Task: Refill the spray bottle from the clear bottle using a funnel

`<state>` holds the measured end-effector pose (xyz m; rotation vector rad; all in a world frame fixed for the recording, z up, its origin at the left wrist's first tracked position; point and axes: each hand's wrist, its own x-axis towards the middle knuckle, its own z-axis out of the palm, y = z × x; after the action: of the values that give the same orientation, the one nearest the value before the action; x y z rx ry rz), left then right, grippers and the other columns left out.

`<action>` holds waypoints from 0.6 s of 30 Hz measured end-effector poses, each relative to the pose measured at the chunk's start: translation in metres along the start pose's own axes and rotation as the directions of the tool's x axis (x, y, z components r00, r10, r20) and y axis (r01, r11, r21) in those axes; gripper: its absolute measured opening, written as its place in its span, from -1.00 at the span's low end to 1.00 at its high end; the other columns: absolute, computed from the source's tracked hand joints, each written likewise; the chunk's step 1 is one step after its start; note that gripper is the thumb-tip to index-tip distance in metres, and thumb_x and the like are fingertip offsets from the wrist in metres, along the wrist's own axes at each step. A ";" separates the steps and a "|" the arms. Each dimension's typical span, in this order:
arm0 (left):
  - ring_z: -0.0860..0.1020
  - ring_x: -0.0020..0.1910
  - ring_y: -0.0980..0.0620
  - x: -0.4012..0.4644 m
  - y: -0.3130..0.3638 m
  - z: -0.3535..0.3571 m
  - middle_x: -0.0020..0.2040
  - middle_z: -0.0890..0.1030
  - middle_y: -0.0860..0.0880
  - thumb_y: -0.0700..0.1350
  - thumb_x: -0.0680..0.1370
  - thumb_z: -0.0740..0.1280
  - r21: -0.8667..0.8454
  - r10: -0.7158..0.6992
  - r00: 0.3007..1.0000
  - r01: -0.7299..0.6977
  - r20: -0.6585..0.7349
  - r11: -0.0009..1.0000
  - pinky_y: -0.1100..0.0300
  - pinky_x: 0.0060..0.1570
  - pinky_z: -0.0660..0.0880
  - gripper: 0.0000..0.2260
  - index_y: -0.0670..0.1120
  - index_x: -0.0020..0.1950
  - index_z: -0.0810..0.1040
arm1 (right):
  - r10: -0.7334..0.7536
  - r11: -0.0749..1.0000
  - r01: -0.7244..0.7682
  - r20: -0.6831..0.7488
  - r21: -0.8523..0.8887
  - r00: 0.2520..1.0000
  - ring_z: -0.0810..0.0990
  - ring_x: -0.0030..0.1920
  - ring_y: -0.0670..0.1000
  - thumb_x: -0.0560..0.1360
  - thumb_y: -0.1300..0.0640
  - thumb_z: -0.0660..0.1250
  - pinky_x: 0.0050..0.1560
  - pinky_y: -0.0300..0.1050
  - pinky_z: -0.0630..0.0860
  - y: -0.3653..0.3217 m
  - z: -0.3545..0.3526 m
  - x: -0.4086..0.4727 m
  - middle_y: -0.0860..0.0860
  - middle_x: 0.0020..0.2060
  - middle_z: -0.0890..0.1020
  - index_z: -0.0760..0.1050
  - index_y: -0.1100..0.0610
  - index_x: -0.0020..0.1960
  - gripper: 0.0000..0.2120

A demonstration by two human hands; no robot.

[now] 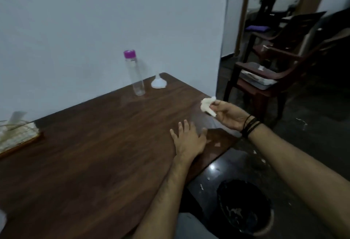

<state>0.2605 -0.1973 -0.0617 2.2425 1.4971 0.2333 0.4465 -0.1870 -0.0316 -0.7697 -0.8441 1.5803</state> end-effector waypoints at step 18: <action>0.56 0.19 -0.23 -0.011 0.067 0.287 0.18 0.62 -0.22 -0.02 0.59 0.24 -0.149 0.020 0.954 0.026 0.300 0.989 0.00 0.14 0.48 -0.70 -0.16 0.17 0.62 | 0.559 0.579 -0.778 -0.574 -0.245 0.598 0.65 -0.34 -0.06 0.56 0.35 0.33 -0.25 -0.20 0.64 0.158 -0.266 -0.144 0.08 -0.30 0.67 0.59 0.21 -0.12 -0.87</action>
<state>0.4183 -0.3036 -0.2873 2.0476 1.2771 0.0013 0.6109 -0.3168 -0.3017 -1.9530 -0.6049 1.7528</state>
